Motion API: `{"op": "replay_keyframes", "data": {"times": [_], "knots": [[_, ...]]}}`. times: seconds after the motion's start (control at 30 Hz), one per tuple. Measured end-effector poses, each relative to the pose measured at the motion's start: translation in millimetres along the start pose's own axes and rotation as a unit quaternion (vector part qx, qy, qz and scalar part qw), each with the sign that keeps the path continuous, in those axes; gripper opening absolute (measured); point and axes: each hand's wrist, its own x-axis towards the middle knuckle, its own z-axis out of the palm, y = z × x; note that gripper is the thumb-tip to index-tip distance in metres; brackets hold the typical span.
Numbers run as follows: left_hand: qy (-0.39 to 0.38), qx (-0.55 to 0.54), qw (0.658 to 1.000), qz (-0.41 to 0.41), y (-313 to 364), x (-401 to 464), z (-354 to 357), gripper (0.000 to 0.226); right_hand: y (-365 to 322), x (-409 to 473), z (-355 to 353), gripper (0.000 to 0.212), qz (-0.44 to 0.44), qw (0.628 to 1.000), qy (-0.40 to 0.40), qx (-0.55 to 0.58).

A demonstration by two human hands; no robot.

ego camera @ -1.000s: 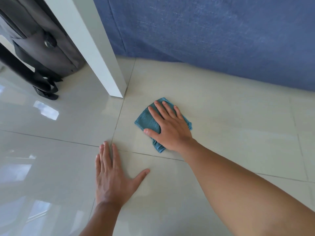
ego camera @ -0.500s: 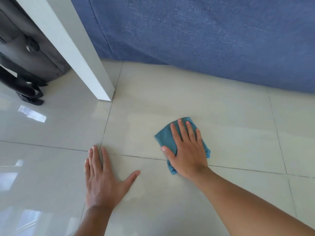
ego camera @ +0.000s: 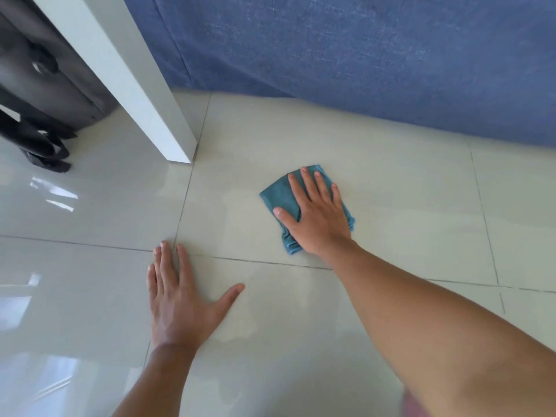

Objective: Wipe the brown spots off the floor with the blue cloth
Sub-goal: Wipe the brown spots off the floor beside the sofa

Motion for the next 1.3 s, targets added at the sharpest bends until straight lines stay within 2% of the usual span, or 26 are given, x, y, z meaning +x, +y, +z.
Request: {"op": "replay_keyframes", "data": {"times": [0.17, 0.3, 0.4, 0.53, 0.67, 1.0, 1.3], "knots": [[-0.051, 0.098, 0.990, 0.092, -1, -8, 0, 0.136, 41, -37, -9, 0.087, 0.045, 0.998, -0.053, -0.004], [-0.087, 0.118, 0.983, 0.109, 3, -18, -1, 0.137, 46, -94, -4, 0.089, 0.081, 0.995, -0.055, 0.009], [-0.094, 0.110, 0.983, 0.114, 8, -23, 0, 0.137, 23, -132, 11, 0.090, 0.090, 0.995, -0.042, 0.008], [-0.067, 0.105, 0.986, 0.112, 7, -18, 2, 0.136, 4, -126, 15, 0.087, 0.032, 0.998, -0.045, 0.007], [-0.059, 0.097, 0.987, 0.110, 3, -17, 2, 0.136, 26, -114, 3, 0.080, -0.037, 0.997, -0.073, -0.008], [-0.084, 0.094, 0.987, 0.102, 12, -31, 3, 0.138, 44, -146, 4, 0.084, -0.008, 0.996, -0.092, -0.020], [-0.097, 0.108, 0.982, 0.117, 19, -60, 12, 0.138, 45, -149, 2, 0.085, -0.030, 0.993, -0.109, -0.023]]}}
